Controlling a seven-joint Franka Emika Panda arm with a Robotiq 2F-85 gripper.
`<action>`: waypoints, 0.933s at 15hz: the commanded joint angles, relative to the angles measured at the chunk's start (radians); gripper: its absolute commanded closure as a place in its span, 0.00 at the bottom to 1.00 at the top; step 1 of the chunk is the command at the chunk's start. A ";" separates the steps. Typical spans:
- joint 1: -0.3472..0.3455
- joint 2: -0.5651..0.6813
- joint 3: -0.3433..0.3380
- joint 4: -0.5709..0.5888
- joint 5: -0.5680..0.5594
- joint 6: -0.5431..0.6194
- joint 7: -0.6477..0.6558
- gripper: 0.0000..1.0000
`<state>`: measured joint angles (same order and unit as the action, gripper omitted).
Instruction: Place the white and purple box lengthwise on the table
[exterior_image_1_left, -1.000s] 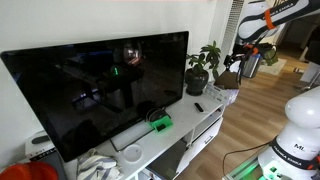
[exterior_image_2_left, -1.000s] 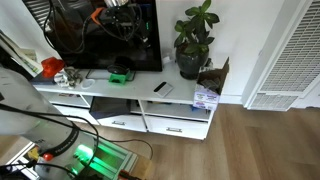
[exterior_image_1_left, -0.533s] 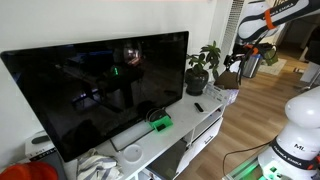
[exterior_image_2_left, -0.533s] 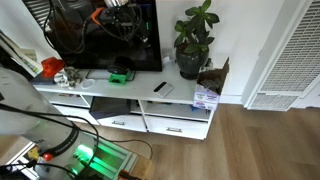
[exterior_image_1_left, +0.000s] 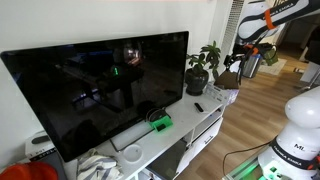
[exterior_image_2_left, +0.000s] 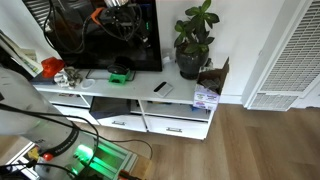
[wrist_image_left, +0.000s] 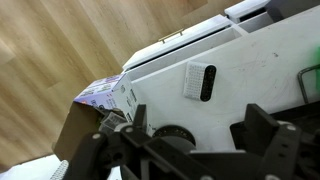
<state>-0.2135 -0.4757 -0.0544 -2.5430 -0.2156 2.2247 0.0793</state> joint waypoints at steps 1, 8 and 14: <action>0.012 0.093 -0.006 0.036 -0.012 0.018 0.008 0.00; 0.035 0.475 -0.018 0.148 -0.010 0.309 -0.001 0.00; 0.007 0.760 -0.073 0.337 0.026 0.421 -0.188 0.00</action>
<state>-0.1929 0.1590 -0.0915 -2.3192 -0.2100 2.6225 0.0011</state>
